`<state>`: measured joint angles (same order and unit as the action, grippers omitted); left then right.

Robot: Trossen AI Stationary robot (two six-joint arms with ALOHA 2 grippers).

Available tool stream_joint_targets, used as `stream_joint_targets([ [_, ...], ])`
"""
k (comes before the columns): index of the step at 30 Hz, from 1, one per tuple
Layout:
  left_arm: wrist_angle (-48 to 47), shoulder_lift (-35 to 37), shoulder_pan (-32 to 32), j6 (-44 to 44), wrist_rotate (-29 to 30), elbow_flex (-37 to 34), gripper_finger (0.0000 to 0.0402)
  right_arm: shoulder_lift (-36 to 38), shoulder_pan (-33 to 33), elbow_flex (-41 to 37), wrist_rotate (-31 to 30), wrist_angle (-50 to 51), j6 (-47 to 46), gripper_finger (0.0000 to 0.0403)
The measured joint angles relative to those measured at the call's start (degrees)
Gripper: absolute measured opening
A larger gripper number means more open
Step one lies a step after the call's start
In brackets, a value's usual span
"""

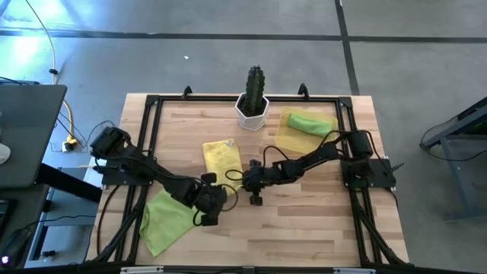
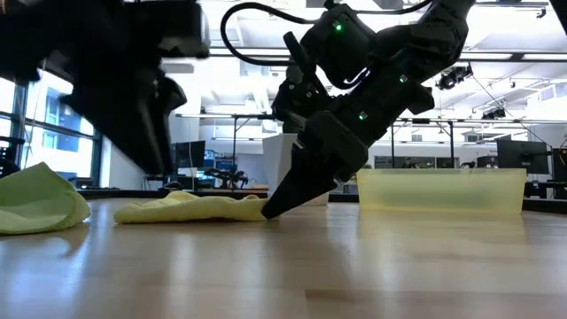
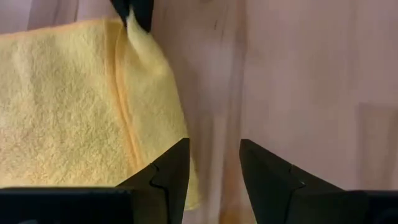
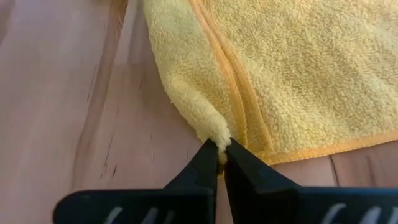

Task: Roll microfiber towels into tight, uniform cylinder then place into a basket
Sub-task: Roll the yellow towel

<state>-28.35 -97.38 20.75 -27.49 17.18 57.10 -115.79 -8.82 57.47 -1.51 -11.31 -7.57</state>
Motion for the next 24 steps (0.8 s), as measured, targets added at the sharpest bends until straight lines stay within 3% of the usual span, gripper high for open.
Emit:
stream_joint_targets([
  [3,-0.6,-2.0,0.5,1.1,2.2,-0.1,0.0131,0.0,0.0,0.0,0.1,0.0,0.0,0.0003],
  [13,-5.8,-7.1,-0.3,-3.1,1.7,0.3,0.0131,0.0,-0.1,-0.1,1.4,0.3,-0.1,0.0003],
  [17,-6.2,-6.9,-1.0,-6.0,-2.4,0.3,0.0129,0.0,0.0,-0.1,4.2,0.6,-1.7,0.0003],
  [20,-4.9,-6.6,-1.7,-6.5,-6.9,0.1,0.0105,0.0,-0.1,-0.1,8.3,0.5,-4.4,0.0003],
  [24,-1.7,-5.9,-1.5,-7.8,-12.2,0.1,0.0036,-0.1,-0.1,-0.1,16.7,-0.2,-10.0,0.0003],
])
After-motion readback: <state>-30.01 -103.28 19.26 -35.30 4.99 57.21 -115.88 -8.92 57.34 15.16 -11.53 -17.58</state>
